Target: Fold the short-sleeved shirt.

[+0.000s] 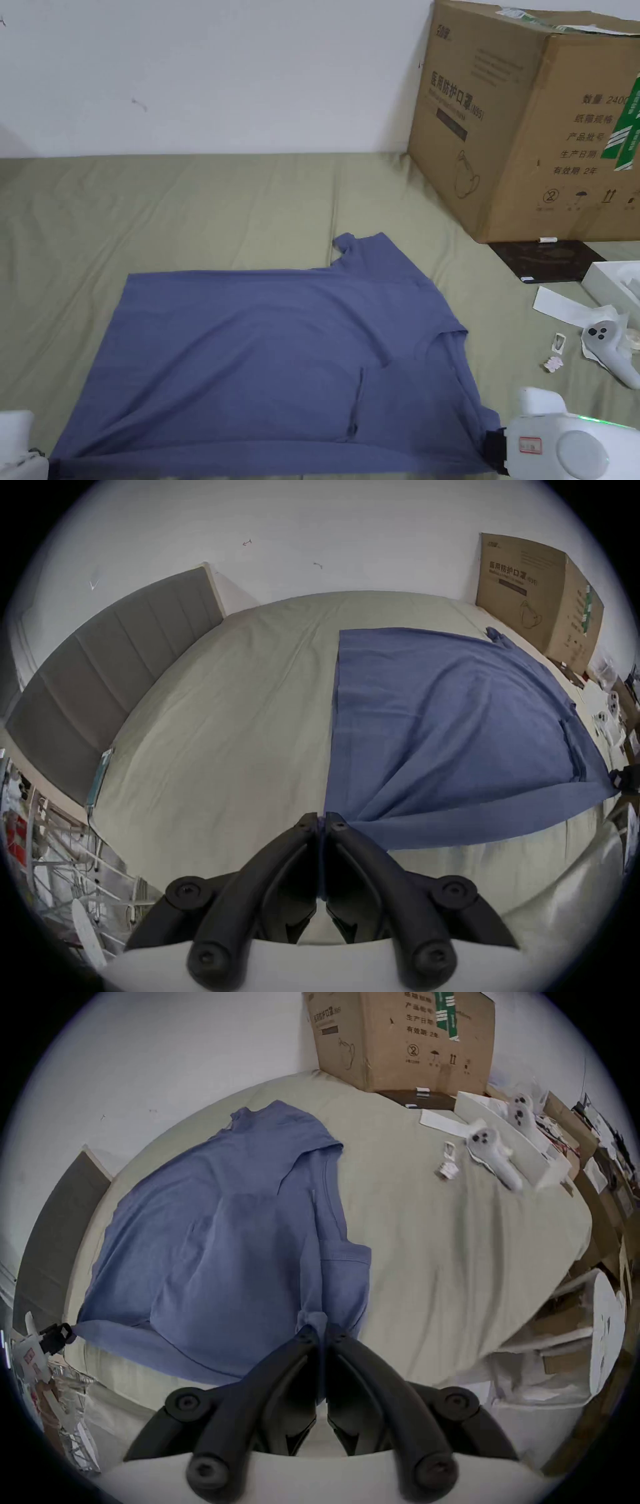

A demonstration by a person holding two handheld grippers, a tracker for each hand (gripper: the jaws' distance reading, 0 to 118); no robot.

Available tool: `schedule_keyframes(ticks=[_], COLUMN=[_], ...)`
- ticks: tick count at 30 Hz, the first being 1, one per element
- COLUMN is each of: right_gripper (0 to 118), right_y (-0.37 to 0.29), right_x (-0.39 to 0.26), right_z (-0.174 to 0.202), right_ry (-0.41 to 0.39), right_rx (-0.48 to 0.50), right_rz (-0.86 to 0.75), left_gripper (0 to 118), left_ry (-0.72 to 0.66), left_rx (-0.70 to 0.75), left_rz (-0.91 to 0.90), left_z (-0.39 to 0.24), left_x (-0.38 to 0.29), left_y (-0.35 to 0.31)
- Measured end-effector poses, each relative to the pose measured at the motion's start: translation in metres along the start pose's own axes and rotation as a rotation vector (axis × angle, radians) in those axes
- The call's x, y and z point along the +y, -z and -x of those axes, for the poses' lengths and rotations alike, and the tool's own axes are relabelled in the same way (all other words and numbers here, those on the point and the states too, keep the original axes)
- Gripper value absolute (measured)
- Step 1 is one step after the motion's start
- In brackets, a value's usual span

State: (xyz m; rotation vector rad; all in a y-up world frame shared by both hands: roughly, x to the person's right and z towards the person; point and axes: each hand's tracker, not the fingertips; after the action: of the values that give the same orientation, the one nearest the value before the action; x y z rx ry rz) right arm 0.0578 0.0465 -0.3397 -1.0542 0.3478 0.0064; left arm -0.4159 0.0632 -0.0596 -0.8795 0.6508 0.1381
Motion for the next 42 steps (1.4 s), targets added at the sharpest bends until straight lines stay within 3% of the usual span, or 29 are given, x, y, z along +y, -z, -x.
schedule_keyframes(ticks=[3, 8, 9, 10, 11, 12, 13, 15, 17, 18, 19, 20, 21, 22, 24, 30, 33, 34, 36, 37, 40, 41, 42], right_gripper=[2, 2, 2, 7, 20, 41, 55, 72, 72, 68, 54, 25, 0, 0, 0, 0, 0, 0, 0, 0, 0, 0, 0], right_y=[-0.003, 0.001, 0.001, 0.001, 0.001, -0.001, -0.004, -0.011, -0.020, -0.025, -0.033, -0.039, -0.043, -0.047, -0.054, -0.036, -0.033, -0.032, -0.030, -0.031, -0.034, -0.034, -0.034], right_x=[-0.005, -0.002, -0.002, -0.001, -0.001, -0.002, -0.001, 0.000, 0.001, 0.002, 0.002, 0.001, -0.001, -0.005, -0.019, -0.031, -0.031, -0.031, -0.031, -0.032, -0.035, -0.035, -0.036], right_z=[-0.010, -0.008, -0.008, -0.008, -0.008, -0.006, -0.005, -0.004, 0.001, 0.003, 0.006, 0.009, 0.013, 0.019, 0.022, 0.029, 0.031, 0.031, 0.032, 0.033, 0.037, 0.037, 0.038], right_ry=[0.062, 0.029, 0.022, 0.018, 0.015, 0.011, 0.005, -0.022, -0.059, -0.069, -0.090, -0.097, -0.096, -0.109, -0.132, -0.132, -0.119, -0.105, -0.092, -0.090, -0.090, -0.090, -0.089], right_rx=[0.027, 0.036, 0.034, 0.032, 0.030, 0.015, -0.002, -0.015, -0.024, -0.022, 0.015, 0.040, 0.026, 0.006, 0.014, 0.015, 0.023, 0.031, 0.040, 0.038, 0.035, 0.039, 0.039], right_rz=[-0.002, -0.026, -0.026, -0.024, -0.027, -0.037, -0.044, -0.058, -0.087, -0.095, -0.111, -0.147, -0.147, -0.146, -0.193, -0.123, -0.103, -0.096, -0.088, -0.089, -0.094, -0.091, -0.088], left_gripper=[2, 5, 18, 42, 75, 110, 118, 113, 113, 110, 100, 78, 29, 0, 0, 2, 40, 40, 108, 116, 111, 98, 45], left_ry=[-0.008, -0.080, -0.086, -0.090, -0.095, -0.102, -0.111, -0.122, -0.116, -0.115, -0.115, -0.117, -0.110, -0.090, -0.093, -0.124, -0.133, -0.145, -0.164, -0.170, -0.178, -0.182, -0.199], left_rx=[-0.012, -0.021, -0.028, -0.039, -0.062, -0.096, -0.105, -0.114, -0.115, -0.130, -0.144, -0.166, -0.180, -0.183, -0.127, -0.122, -0.098, -0.110, -0.129, -0.140, -0.140, -0.140, -0.164], left_rz=[0.005, -0.003, -0.008, -0.005, 0.006, 0.034, 0.034, 0.002, -0.005, -0.033, -0.048, -0.065, -0.070, -0.047, -0.030, 0.033, -0.002, 0.021, 0.055, 0.036, 0.066, 0.094, 0.096], left_z=[0.001, 0.001, 0.002, 0.004, 0.006, 0.007, 0.009, 0.012, 0.014, 0.015, 0.018, 0.020, 0.023, 0.023, 0.021, 0.024, 0.031, 0.034, 0.037, 0.038, 0.037, 0.038, 0.037], left_x=[-0.011, -0.016, -0.015, -0.014, -0.012, -0.011, -0.011, -0.010, -0.008, -0.010, -0.010, -0.012, -0.014, -0.018, -0.036, -0.064, -0.057, -0.051, -0.044, -0.042, -0.033, -0.032, -0.031], left_y=[-0.004, -0.002, -0.003, -0.002, -0.002, -0.001, -0.002, -0.012, -0.021, -0.030, -0.037, -0.043, -0.048, -0.051, -0.050, -0.042, -0.040, -0.034, -0.019, -0.015, 0.009, 0.014, 0.017])
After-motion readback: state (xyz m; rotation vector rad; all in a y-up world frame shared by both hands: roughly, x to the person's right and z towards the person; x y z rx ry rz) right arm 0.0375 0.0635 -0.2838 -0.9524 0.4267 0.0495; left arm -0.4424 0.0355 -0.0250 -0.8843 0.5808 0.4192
